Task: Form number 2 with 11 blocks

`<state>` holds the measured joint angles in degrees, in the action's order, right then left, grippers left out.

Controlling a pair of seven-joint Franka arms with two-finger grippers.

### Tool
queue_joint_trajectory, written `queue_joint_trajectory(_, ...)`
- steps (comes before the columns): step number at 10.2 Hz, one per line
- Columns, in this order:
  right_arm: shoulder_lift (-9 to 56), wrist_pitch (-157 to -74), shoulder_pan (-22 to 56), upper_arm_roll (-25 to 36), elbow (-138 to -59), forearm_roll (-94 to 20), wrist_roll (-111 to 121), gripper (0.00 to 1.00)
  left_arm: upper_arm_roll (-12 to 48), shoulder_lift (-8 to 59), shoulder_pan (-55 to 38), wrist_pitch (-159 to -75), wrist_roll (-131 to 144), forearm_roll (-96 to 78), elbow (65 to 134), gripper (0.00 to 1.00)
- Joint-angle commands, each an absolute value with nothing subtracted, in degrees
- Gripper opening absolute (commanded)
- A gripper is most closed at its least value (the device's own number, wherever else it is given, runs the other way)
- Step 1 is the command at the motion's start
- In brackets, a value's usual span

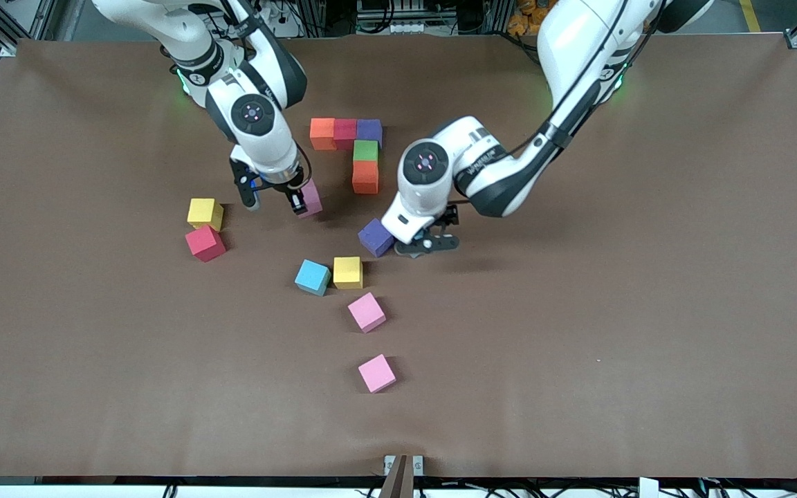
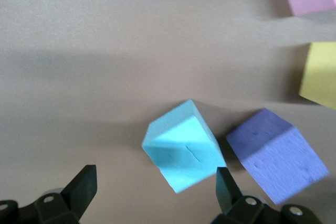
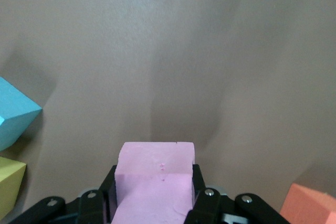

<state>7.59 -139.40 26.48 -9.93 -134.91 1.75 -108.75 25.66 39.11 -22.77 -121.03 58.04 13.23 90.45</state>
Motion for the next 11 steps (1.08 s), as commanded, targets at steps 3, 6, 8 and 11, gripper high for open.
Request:
queue_joint_trajectory(3,9.0,-142.9,26.6,-11.8,-136.2,2.5,-117.9,0.15,26.1,42.3,-23.9,-129.9,76.1,13.9,91.3,1.0)
queue_joint_trajectory(6,12.4,-146.4,26.5,-14.7,-136.3,2.5,-123.2,0.15,26.1,42.6,-23.2,-137.5,76.6,14.1,96.1,1.0)
queue_joint_trajectory(8,12.5,-147.2,26.3,-16.3,-137.5,2.5,-124.4,0.15,26.0,42.4,-22.9,-137.7,77.4,14.2,97.0,1.0)
queue_joint_trajectory(11,12.5,-152.0,26.2,-17.8,-140.8,2.5,-125.6,0.15,26.1,42.1,-22.8,-137.6,77.6,14.2,96.6,1.0)
